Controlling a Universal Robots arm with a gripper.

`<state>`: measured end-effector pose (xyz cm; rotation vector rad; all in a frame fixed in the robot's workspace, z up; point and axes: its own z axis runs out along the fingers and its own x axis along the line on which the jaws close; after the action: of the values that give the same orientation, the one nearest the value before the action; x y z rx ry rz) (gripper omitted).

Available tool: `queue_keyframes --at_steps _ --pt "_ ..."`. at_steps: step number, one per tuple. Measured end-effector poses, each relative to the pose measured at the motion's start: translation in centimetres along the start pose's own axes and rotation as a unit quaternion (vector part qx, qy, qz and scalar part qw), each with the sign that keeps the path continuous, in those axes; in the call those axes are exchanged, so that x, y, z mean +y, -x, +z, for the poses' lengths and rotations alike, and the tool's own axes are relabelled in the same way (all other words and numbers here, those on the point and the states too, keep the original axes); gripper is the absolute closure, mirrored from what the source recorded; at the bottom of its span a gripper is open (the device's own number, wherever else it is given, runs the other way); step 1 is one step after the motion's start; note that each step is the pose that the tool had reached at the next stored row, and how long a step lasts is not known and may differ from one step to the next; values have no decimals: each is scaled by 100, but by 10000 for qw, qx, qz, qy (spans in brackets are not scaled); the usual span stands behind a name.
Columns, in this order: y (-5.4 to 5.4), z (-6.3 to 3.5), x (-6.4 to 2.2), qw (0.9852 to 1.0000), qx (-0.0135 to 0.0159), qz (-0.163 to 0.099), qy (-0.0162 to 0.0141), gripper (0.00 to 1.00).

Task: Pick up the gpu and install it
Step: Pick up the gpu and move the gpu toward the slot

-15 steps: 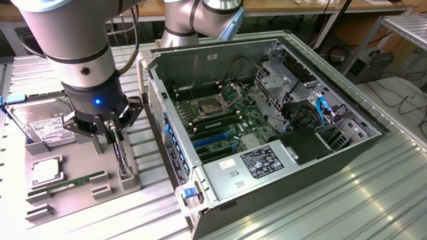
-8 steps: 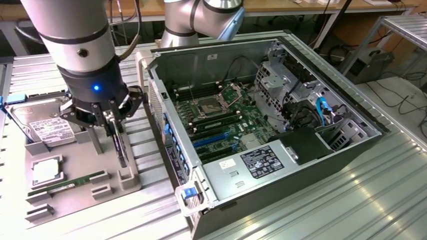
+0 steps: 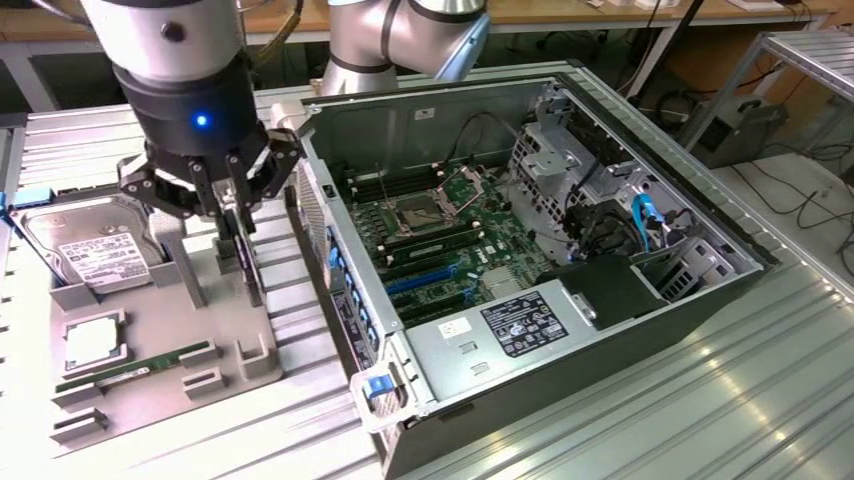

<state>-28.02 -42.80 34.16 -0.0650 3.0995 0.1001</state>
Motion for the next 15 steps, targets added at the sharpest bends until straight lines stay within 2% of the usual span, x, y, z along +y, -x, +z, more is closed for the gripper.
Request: queue_keyframes --at_steps 6,15 --pt "128 -281 -13 10000 16 -6 30 74" --pt "388 -785 -82 10000 69 -3 57 74"
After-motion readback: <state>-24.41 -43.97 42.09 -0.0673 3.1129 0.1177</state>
